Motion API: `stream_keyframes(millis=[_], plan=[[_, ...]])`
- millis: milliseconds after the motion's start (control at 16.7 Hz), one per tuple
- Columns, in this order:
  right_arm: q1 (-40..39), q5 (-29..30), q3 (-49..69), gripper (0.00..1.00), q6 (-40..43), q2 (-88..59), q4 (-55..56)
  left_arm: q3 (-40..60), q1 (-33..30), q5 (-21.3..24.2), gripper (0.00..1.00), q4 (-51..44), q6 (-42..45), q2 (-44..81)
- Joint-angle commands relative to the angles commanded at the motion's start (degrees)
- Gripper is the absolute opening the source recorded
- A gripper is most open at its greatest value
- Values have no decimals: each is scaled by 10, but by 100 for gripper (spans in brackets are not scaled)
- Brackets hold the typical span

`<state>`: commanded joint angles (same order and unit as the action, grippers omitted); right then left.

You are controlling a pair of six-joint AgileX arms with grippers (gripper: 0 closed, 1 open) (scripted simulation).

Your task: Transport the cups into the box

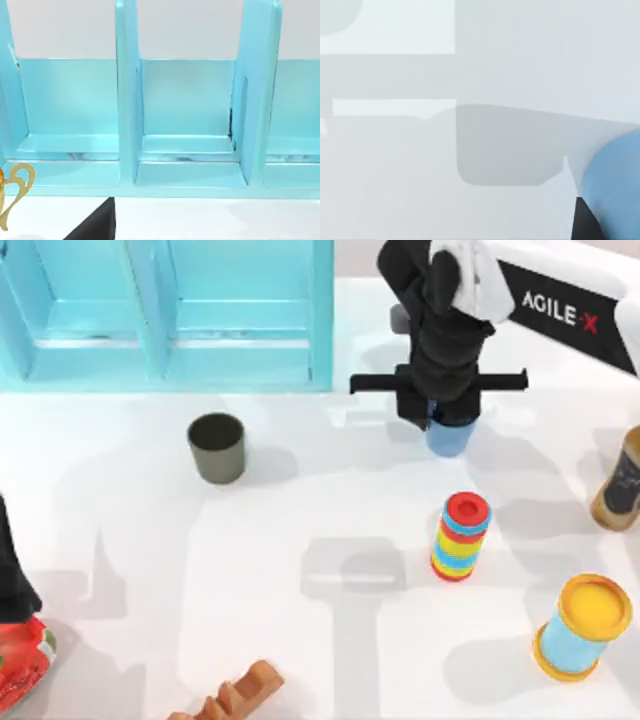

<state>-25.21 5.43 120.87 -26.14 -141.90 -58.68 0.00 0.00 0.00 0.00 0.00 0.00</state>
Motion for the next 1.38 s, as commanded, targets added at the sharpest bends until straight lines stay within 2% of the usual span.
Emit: stream_keyframes(millis=[480, 960, 1380], plan=[[0, 0, -2, 0, 2, 4, -1, 0, 0, 0, 100, 0, 0, 0], [102, -19, 16, 0, 104, 111, -122, 0, 0, 0, 100, 0, 0, 0], [116, -21, 12, 0, 119, 125, -135, 0, 0, 0, 100, 0, 0, 0]])
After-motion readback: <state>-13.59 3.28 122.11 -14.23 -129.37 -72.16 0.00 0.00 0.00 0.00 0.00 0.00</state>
